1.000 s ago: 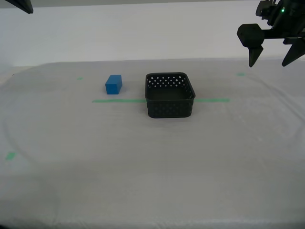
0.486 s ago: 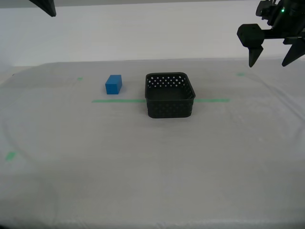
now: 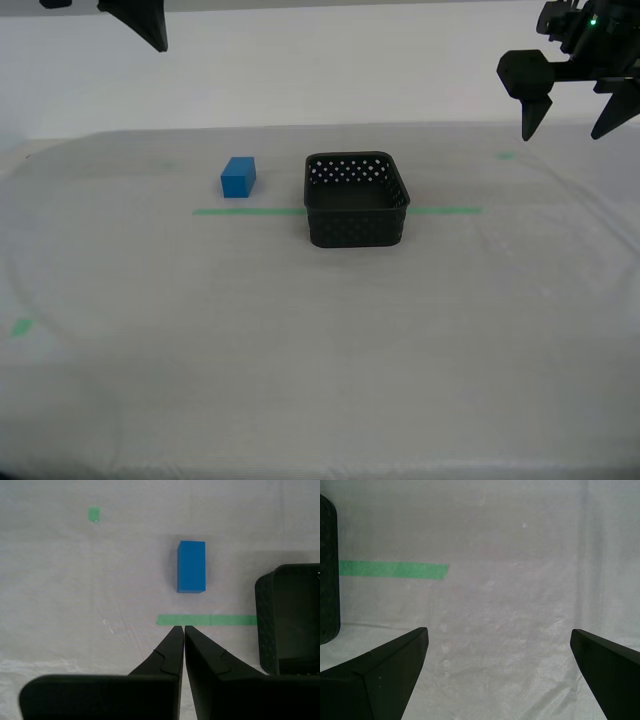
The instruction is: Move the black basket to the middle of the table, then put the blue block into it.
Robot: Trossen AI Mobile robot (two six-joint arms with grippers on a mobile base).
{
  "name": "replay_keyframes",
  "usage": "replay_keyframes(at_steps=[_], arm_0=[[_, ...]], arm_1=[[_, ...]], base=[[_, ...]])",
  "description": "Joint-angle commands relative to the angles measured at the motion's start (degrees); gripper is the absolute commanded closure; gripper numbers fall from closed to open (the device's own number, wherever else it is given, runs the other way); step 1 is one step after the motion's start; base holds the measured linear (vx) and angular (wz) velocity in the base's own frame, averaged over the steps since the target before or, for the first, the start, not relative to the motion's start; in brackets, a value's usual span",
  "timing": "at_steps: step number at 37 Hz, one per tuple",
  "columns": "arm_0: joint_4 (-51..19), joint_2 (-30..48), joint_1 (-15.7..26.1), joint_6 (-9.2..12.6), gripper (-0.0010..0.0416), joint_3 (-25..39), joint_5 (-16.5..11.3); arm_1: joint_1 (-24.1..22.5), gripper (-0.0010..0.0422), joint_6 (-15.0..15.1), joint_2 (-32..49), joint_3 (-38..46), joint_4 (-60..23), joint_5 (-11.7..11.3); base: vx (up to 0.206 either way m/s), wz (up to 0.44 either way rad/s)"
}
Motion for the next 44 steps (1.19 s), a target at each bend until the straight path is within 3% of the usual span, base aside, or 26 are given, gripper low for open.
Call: replay_keyframes(at_steps=[1, 6, 11, 30, 44], arm_0=[[0.00, -0.02, 0.07, 0.04, 0.0007, 0.07, 0.15], [0.02, -0.02, 0.07, 0.07, 0.0007, 0.07, 0.13], [0.39, -0.02, 0.07, 0.07, 0.0007, 0.07, 0.13], [1.25, -0.02, 0.07, 0.04, 0.0007, 0.07, 0.13], [1.29, -0.02, 0.07, 0.04, 0.0007, 0.07, 0.13]], arm_1=[[-0.57, 0.0412, -0.76, 1.81, 0.57, 0.35, 0.20], [-0.96, 0.0401, -0.72, 3.96, 0.83, 1.44, 0.35], [-1.42, 0.0360, -0.74, 5.44, 0.83, 2.08, 0.35], [-1.49, 0.0142, 2.05, 6.54, 1.03, 6.75, 0.37], [-1.42, 0.0008, 3.34, 6.62, 0.98, 9.16, 0.33]], base=[[0.000, 0.000], [0.000, 0.000], [0.000, 0.000], [0.000, 0.000], [0.000, 0.000]])
